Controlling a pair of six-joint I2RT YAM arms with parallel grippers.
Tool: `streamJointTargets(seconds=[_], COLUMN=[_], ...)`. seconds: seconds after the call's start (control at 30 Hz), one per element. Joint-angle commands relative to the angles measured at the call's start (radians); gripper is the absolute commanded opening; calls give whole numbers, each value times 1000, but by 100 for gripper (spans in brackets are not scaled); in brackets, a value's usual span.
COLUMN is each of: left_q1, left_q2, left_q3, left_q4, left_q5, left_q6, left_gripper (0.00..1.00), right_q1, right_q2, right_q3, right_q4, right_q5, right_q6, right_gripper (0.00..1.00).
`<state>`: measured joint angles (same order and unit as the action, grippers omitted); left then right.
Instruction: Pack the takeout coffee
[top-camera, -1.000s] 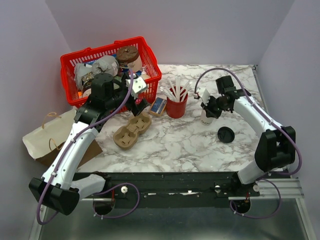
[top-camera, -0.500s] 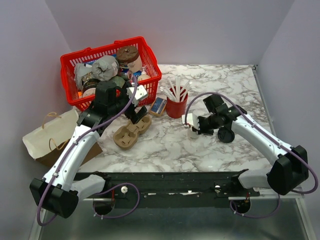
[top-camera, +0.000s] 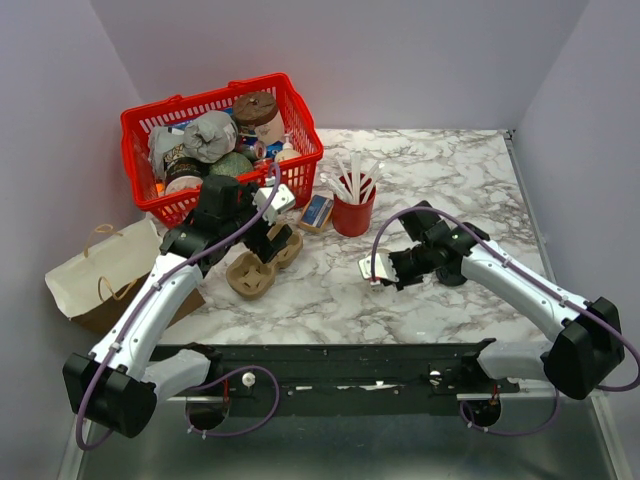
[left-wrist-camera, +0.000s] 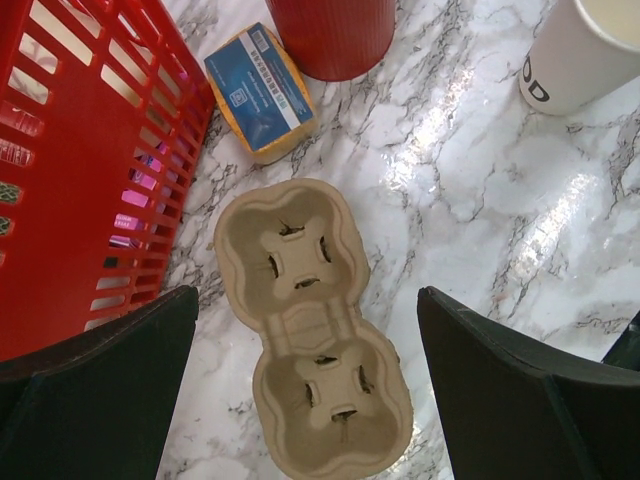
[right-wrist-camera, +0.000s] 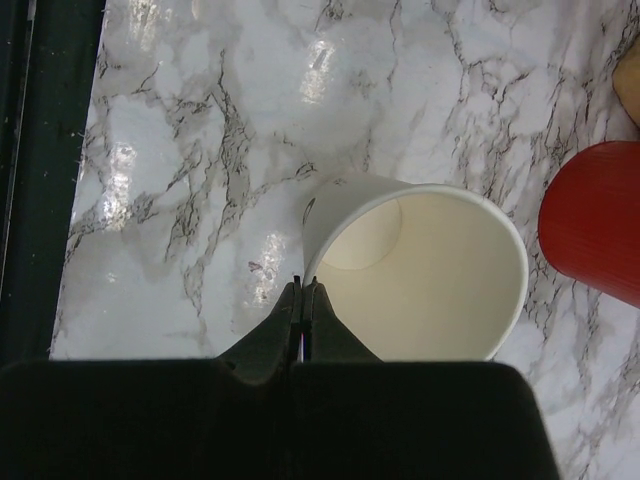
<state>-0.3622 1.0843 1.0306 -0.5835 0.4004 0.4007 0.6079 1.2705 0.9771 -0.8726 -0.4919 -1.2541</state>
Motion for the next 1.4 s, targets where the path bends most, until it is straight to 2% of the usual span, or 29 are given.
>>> streamJointTargets(seconds=[0.0, 0.3, 0.37, 0.4, 0.43, 0.5, 0.6, 0.77, 0.9, 1.1, 1.37], left_q1=[-1, -3, -1, -1, -3, -1, -3, -1, -3, -1, -3], left_q2=[-17, 5, 11, 12, 15, 20, 25, 32, 35, 46, 43], left_q3=[-7, -15, -14, -12, -12, -9, -6, -6, -6, -4, -4], left_q4=[-32, -61, -62, -62, -62, -62, -61, -38, -16, 10, 27], left_q5=[-26, -52, -46, -41, -38, -31, -20, -5, 17, 54, 64], left_q6=[1, 56, 58, 56, 56, 53, 52, 35, 13, -17, -39], left_gripper=[98, 98, 98, 99, 98, 98, 98, 99, 99, 98, 98], right_q1=[7, 9, 9, 9, 10, 7, 3, -72, -228, -394, -473], right_q2=[4, -3, -3, -8, -11, -34, -92, -189, -223, -183, -119], right_q3=[-8, -17, -17, -18, -15, -14, -5, 12, -57, -212, -268], right_q4=[-11, -12, -12, -14, -14, -14, -14, -14, -14, 12, 129], right_q5=[-51, -56, -54, -48, -40, 5, 68, 88, 166, 190, 219], right_q6=[-50, -51, -51, -45, -42, -34, 22, 231, 408, 458, 498], right_gripper=[1, 1, 3, 18, 26, 40, 55, 58, 58, 58, 57])
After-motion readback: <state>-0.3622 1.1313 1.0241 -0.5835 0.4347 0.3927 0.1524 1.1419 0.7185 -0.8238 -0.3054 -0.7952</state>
